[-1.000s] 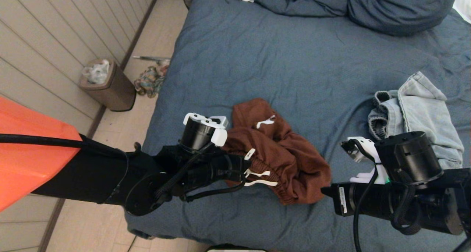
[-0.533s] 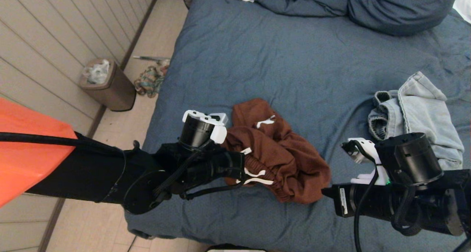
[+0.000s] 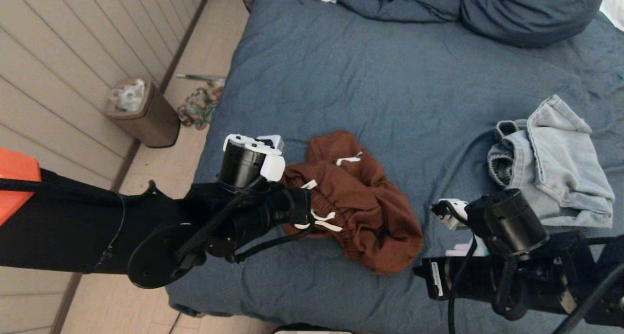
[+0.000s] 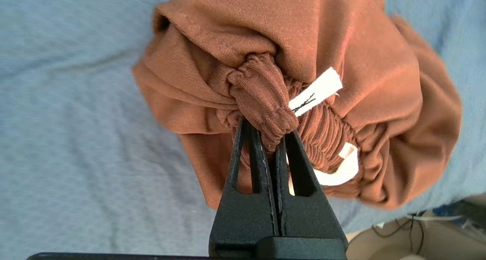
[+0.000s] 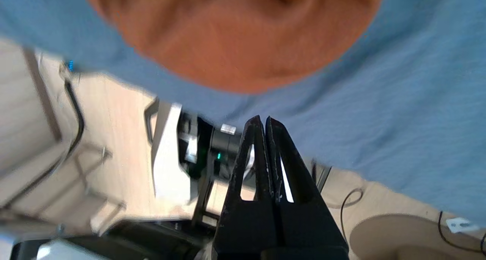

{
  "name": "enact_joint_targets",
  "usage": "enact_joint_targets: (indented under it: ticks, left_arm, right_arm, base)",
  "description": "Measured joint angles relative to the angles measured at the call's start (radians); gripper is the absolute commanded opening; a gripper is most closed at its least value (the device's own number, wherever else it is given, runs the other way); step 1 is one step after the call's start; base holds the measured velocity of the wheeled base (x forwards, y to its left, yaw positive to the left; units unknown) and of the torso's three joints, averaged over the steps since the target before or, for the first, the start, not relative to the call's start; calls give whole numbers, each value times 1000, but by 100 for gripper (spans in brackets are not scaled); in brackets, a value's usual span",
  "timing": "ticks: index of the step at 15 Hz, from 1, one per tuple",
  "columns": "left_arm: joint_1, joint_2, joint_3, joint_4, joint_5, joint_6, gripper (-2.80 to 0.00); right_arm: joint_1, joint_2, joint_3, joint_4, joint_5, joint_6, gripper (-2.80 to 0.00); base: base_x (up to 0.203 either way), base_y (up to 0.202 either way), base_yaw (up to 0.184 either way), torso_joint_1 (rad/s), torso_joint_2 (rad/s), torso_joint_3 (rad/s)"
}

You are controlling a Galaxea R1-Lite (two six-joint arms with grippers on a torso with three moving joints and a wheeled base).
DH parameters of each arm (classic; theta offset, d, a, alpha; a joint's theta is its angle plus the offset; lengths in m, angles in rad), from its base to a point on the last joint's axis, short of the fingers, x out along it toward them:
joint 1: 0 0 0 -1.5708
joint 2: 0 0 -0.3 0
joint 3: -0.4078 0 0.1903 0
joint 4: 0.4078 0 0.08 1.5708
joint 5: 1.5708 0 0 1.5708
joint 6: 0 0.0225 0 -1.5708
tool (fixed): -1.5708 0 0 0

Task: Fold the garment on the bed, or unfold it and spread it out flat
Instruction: Unford the brown shorts

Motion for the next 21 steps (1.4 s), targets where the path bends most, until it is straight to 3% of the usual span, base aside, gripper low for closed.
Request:
enact_joint_targets:
  ticks: [2, 3, 11, 18, 21]
  left_arm:
    - [6, -8, 10, -2, 0, -2, -280]
    - [7, -10, 15, -6, 0, -2, -280]
    - [8, -7, 31, -17, 0, -1, -280]
    - [7, 3, 24, -17, -2, -3, -280]
    - [7, 15, 19, -18, -2, -3, -280]
  right_arm:
    - [49, 46, 1, -3, 10, 5, -280]
    - [77, 70, 1, -5, 10, 8, 0]
    - [155, 178, -25, -52, -10, 20, 0]
    - [147, 356, -187, -142, -250, 11, 0]
    - [136, 386, -243, -139, -296, 9, 0]
  base:
    - [0, 0, 0, 0, 0, 0]
    - [0, 0, 0, 0, 0, 0]
    - [0, 0, 0, 0, 0, 0]
    - [0, 0, 0, 0, 0, 0]
    - [0, 0, 0, 0, 0, 0]
